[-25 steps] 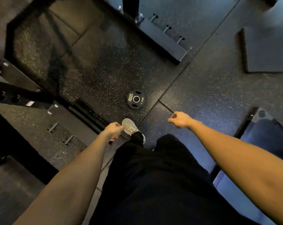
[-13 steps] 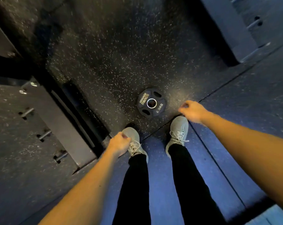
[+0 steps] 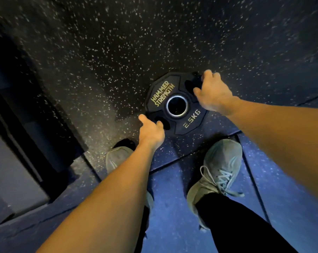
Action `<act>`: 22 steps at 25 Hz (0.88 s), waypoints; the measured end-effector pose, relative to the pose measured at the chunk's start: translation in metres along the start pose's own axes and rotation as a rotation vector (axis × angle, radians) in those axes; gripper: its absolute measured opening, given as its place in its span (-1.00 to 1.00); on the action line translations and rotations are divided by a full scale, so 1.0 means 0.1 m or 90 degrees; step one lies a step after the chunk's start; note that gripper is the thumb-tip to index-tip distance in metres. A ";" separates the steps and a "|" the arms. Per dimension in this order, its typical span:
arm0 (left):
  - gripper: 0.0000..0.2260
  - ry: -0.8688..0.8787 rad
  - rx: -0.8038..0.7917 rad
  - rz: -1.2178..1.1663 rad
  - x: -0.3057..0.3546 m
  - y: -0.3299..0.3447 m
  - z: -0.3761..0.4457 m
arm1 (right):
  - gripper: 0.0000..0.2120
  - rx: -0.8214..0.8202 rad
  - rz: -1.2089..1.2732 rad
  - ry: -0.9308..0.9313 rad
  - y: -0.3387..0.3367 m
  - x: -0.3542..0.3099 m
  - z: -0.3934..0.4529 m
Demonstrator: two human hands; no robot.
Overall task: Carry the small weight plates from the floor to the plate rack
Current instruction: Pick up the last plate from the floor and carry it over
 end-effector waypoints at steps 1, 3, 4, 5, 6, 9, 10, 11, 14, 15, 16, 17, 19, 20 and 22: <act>-0.49 -0.002 0.018 -0.019 0.02 0.04 0.04 | -0.55 0.011 -0.043 -0.024 0.00 -0.01 0.04; -0.48 -0.005 0.070 -0.038 0.06 0.11 0.12 | -0.64 0.026 -0.115 -0.083 0.00 -0.05 0.12; -0.48 -0.004 0.100 -0.039 0.09 0.11 0.13 | -0.69 0.029 -0.140 -0.107 0.00 -0.08 0.14; -0.49 -0.003 0.120 -0.038 0.12 0.10 0.12 | -0.71 0.028 -0.161 -0.122 -0.01 -0.10 0.14; -0.51 -0.003 0.133 -0.033 0.14 0.10 0.09 | -0.71 0.022 -0.174 -0.129 -0.03 -0.12 0.12; -0.53 -0.001 0.139 0.000 0.14 -0.02 -0.14 | -0.72 -0.024 -0.181 -0.132 -0.10 -0.14 -0.09; -0.53 -0.008 0.138 0.013 0.12 -0.09 -0.26 | -0.75 -0.042 -0.158 -0.122 -0.13 -0.12 -0.20; -0.55 -0.014 0.138 0.038 0.11 -0.19 -0.42 | -0.78 -0.058 -0.124 -0.110 -0.19 -0.12 -0.37; -0.64 0.012 0.140 0.162 0.12 -0.58 -1.08 | -0.74 -0.091 -0.031 -0.063 -0.46 -0.14 -1.01; -0.66 0.032 0.142 0.194 0.15 -0.74 -1.36 | -0.69 -0.107 -0.001 -0.038 -0.56 -0.17 -1.27; -0.67 0.050 0.139 0.214 0.17 -0.91 -1.65 | -0.65 -0.124 0.022 -0.012 -0.67 -0.21 -1.55; -0.68 0.064 0.131 0.226 0.18 -1.05 -1.92 | -0.61 -0.139 0.034 0.005 -0.76 -0.25 -1.79; -0.67 0.083 0.106 0.228 0.23 -1.37 -2.52 | -0.60 -0.152 0.030 0.011 -1.04 -0.36 -2.34; -0.68 0.093 0.093 0.225 0.27 -1.56 -2.87 | -0.62 -0.154 0.036 0.011 -1.23 -0.44 -2.67; -0.69 0.120 0.063 0.208 0.37 -1.93 -3.59 | -0.63 -0.131 0.067 0.006 -1.64 -0.59 -3.33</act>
Point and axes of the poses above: each hand's wrist, its own z-axis towards the middle knuckle, its own y-axis out of the palm, x = y × z, the point moved 5 cm from there along z, towards the middle knuckle, and after that the axes turned 1 degree about -z, right-handed, at the moved point
